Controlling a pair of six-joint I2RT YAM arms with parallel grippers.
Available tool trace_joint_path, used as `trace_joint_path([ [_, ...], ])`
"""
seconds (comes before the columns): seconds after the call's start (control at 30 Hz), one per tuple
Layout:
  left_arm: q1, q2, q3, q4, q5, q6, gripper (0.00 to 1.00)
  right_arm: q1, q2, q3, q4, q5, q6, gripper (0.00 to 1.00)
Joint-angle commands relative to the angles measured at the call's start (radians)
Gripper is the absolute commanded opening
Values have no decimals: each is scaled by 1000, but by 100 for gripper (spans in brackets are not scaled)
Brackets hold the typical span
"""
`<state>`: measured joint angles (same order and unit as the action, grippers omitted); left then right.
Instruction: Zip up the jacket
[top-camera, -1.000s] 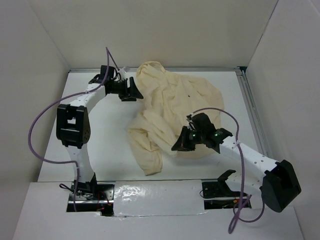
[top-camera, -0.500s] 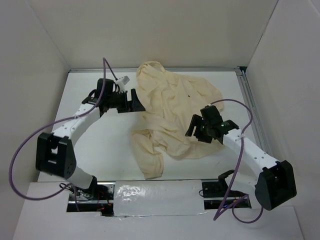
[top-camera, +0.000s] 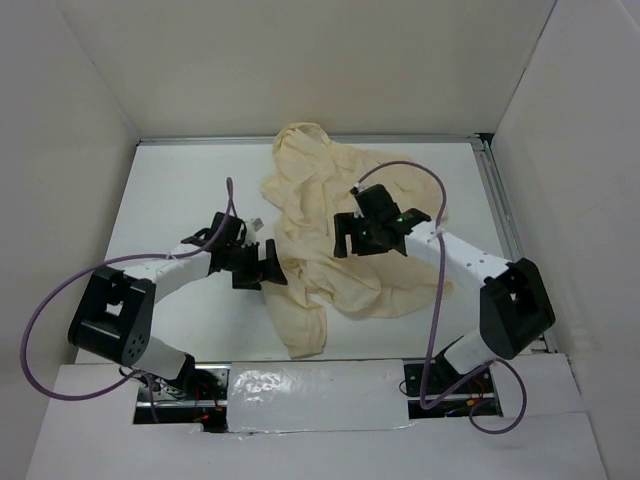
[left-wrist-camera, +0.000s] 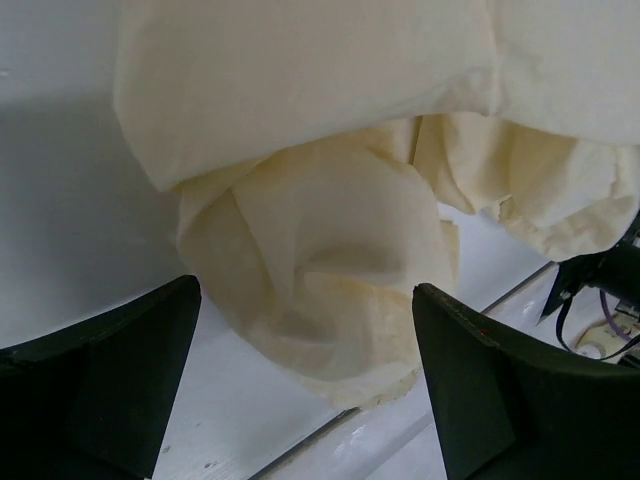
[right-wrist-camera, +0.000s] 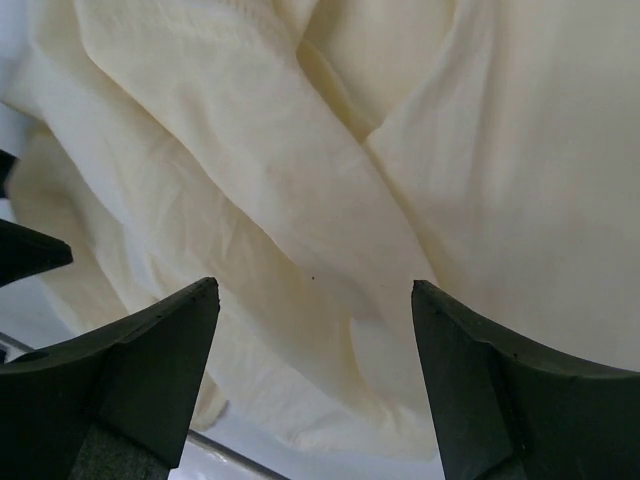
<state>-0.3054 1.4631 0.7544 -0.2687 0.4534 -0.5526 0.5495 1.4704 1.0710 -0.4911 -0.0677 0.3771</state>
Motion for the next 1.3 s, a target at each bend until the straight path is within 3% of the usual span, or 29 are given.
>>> trace_joint_path([
  [0.0, -43, 38, 8, 60, 5, 0, 99, 49, 27, -35, -13, -14, -50, 84],
  [0.07, -57, 86, 26, 69, -7, 3, 77, 50, 18, -72, -20, -9, -29, 84],
  [0.1, -57, 104, 39, 59, -16, 6, 33, 47, -1, -116, -11, 3, -20, 84],
  [0.13, -57, 120, 54, 42, -50, 2, 7, 46, -10, -137, -4, 14, -11, 83],
  [0.17, -44, 140, 89, 19, -86, -18, 0, 44, -22, -154, 5, 11, 3, 75],
  [0.2, -37, 141, 112, -4, -163, -21, 0, 38, -34, -173, 12, 3, 15, 57],
  [0.23, -12, 125, 156, -62, -212, -39, 0, 41, -44, -178, 20, -12, 28, 34],
  [0.4, 116, -6, 316, -187, -445, -43, 0, 102, -105, -145, 91, -289, 28, 0],
  [0.47, 182, -55, 369, -184, -491, -26, 0, 142, -108, -122, 140, -361, 43, 0],
  [0.6, 183, -75, 526, -117, -513, 71, 0, 191, -76, -92, 268, -608, 95, 0],
  [0.63, 300, -40, 577, -100, -468, 103, 0, 197, -67, -86, 291, -677, 127, 0],
  [0.73, 367, 85, 722, -157, -412, 128, 3, 204, -18, -63, 332, -667, 178, 0],
  [0.8, 377, 181, 795, -240, -412, 111, 57, 194, 17, -48, 283, -580, 219, 0],
  [0.83, 379, 213, 806, -259, -403, 105, 79, 187, 39, -42, 232, -449, 253, 0],
  [0.87, 377, 236, 809, -289, -397, 92, 88, 178, 45, -34, 200, -373, 290, 0],
  [0.9, 374, 270, 801, -296, -381, 77, 92, 179, 68, -8, 124, -209, 298, 9],
  [0.93, 370, 278, 784, -296, -369, 65, 95, 182, 79, 7, 85, -145, 296, 42],
  [0.97, 364, 278, 766, -274, -355, 63, 99, 188, 87, 26, 56, -106, 275, 58],
  [1.03, 353, 253, 697, -247, -311, 54, 99, 199, 84, 55, 11, -69, 252, 78],
  [1.13, 350, 178, 614, -211, -234, 25, 99, 210, 30, 44, 35, -92, 218, 82],
  [1.27, 313, 8, 450, -149, -136, 17, 99, 214, -18, -8, 83, -119, 191, 82],
])
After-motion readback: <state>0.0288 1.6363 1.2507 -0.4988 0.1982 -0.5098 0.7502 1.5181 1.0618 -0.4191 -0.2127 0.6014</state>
